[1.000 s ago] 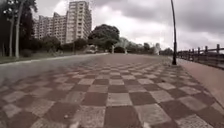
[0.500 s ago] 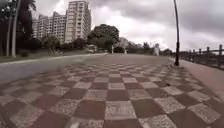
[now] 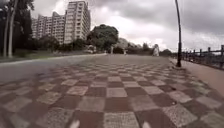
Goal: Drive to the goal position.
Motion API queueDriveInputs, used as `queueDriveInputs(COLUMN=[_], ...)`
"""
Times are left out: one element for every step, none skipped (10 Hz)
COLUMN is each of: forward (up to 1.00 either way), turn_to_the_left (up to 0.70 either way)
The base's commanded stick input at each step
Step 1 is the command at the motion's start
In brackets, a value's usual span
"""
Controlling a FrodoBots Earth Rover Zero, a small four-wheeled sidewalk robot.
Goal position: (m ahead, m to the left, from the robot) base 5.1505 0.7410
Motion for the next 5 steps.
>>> queueDriveInputs(forward=[0.50, 0.50, 0.50, 0.50, 0.50], turn_to_the_left=[0.00, 0.00, 0.00, 0.00, 0.00])
